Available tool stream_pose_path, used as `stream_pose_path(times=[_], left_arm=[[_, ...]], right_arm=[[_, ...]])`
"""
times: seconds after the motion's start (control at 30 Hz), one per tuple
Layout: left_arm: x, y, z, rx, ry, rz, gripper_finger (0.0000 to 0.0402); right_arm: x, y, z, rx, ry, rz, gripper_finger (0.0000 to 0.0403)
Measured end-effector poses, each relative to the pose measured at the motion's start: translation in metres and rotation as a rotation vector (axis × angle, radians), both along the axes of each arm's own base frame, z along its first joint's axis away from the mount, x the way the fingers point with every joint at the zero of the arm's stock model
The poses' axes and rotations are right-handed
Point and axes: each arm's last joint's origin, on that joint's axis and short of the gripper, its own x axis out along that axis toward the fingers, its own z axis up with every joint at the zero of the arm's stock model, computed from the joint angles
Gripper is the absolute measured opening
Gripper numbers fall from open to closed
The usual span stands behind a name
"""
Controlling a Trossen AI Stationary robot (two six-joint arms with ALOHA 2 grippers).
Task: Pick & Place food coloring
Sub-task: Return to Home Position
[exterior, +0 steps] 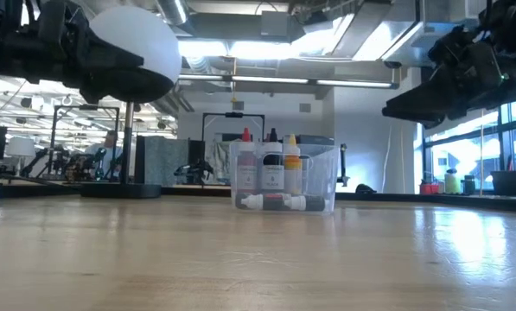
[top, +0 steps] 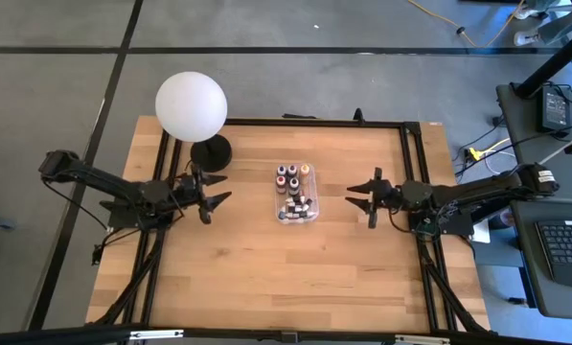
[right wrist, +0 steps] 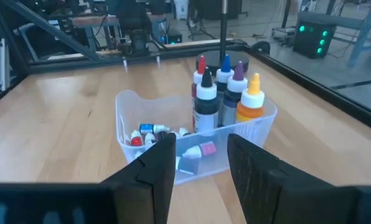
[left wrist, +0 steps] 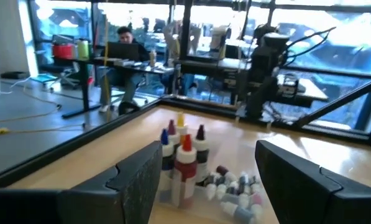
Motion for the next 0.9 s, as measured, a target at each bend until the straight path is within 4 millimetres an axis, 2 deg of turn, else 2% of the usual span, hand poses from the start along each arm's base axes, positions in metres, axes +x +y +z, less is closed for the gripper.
stream_pose_path(times=[0.17,0.53,0.9], left_arm=[[-0.006,0.003,0.0,0.007,0.009,0.048,0.0253],[-0.022,0.008,0.002,0.016,0.001,0.109,0.0253],[-0.035,0.013,0.001,0.007,-0.012,0.196,0.0253]], right_arm=[[-0.011,-0.002,-0.007,0.022,-0.033,-0.031,0.0149],[-0.02,-0.003,-0.004,0.017,-0.044,-0.033,0.0149],[-0.035,-0.007,-0.009,0.014,0.006,-0.173,0.0149]])
